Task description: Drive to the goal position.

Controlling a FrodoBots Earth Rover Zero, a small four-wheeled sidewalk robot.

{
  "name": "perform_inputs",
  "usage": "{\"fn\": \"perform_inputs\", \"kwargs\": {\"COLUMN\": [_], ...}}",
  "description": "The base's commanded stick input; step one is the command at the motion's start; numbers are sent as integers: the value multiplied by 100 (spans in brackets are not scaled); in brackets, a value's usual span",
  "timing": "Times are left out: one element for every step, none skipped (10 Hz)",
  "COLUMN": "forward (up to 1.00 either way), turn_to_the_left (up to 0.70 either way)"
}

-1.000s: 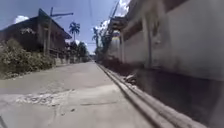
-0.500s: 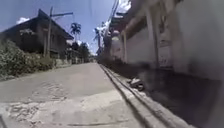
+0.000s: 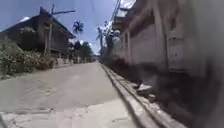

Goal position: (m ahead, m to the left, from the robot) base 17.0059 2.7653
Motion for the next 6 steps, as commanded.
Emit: {"fn": "perform_inputs", "kwargs": {"forward": [85,85,85,85,85,85], "turn_to_the_left": [20,1,7,9,8,6]}}
